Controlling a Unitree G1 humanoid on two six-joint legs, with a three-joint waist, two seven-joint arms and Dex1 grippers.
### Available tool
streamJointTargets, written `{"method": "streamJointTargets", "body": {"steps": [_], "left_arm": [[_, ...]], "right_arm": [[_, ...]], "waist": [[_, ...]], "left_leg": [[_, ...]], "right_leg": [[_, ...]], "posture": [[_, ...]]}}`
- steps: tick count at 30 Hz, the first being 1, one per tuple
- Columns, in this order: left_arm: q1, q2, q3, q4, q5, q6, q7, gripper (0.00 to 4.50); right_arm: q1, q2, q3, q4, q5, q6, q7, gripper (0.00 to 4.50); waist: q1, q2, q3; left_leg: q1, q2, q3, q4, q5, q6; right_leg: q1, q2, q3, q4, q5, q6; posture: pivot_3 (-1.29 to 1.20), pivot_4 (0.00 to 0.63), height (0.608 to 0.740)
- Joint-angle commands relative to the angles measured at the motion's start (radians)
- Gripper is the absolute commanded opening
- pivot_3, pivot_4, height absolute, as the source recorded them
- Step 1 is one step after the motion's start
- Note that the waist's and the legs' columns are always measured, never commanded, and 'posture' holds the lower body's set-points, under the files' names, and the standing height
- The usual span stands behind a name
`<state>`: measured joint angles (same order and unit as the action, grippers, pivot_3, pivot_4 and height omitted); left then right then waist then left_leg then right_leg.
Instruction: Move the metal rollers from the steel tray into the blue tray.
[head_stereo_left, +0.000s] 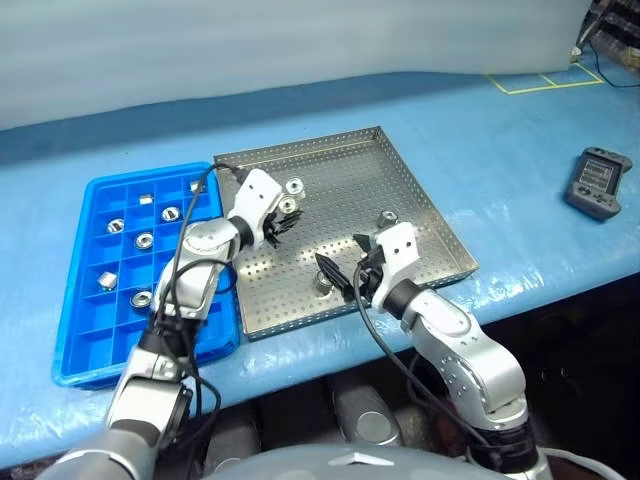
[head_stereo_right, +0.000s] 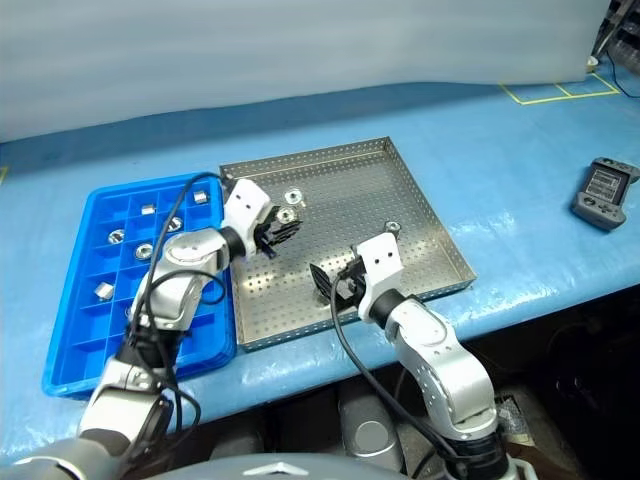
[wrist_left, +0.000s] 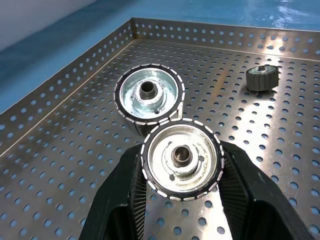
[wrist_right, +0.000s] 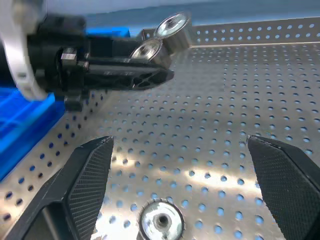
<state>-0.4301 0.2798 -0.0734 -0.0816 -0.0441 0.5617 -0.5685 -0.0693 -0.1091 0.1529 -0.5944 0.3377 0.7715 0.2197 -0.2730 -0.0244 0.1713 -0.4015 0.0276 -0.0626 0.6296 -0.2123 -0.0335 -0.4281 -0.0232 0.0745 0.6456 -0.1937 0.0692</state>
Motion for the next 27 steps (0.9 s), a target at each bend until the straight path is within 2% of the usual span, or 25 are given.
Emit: {"method": "streamJointTargets", "body": {"steps": [1, 9, 18, 27], "left_arm": [[0.053, -0.016, 0.072, -0.136, -0.043, -0.103, 0.052, 1.70], [0.207, -0.077, 0.114, -0.301, -0.120, -0.239, 0.114, 1.70], [0.302, -0.104, 0.063, -0.289, -0.141, -0.384, 0.102, 1.70], [0.347, -0.109, 0.017, -0.263, -0.168, -0.439, 0.080, 1.70]], "right_arm": [[-0.035, 0.074, -0.057, -0.021, 0.078, 0.036, -0.041, 4.50], [-0.123, 0.285, -0.167, 0.015, 0.276, 0.101, -0.159, 4.50], [-0.199, 0.332, -0.209, 0.096, 0.555, 0.077, -0.286, 4.50], [-0.260, 0.302, -0.171, 0.130, 0.706, 0.060, -0.342, 4.50]], "waist": [[0.011, 0.000, 0.000], [0.059, 0.000, 0.000], [0.070, 0.001, 0.000], [0.070, 0.002, -0.001]], "left_leg": [[0.000, 0.000, 0.000, 0.000, 0.000, 0.000], [-0.001, 0.000, 0.000, 0.001, 0.000, 0.000], [-0.001, 0.000, 0.000, 0.001, 0.000, 0.000], [-0.001, 0.000, 0.000, 0.001, 0.000, 0.000]], "right_leg": [[0.000, 0.000, 0.000, 0.000, 0.000, 0.000], [0.000, -0.001, 0.000, -0.001, 0.000, 0.000], [0.000, 0.000, 0.000, -0.001, -0.001, -0.002], [0.000, 0.000, 0.000, -0.001, -0.001, -0.003]], "posture": [[-0.21, 0.150, 0.740], [-0.18, 0.150, 0.740], [-0.17, 0.150, 0.740], [-0.17, 0.150, 0.740]]}}
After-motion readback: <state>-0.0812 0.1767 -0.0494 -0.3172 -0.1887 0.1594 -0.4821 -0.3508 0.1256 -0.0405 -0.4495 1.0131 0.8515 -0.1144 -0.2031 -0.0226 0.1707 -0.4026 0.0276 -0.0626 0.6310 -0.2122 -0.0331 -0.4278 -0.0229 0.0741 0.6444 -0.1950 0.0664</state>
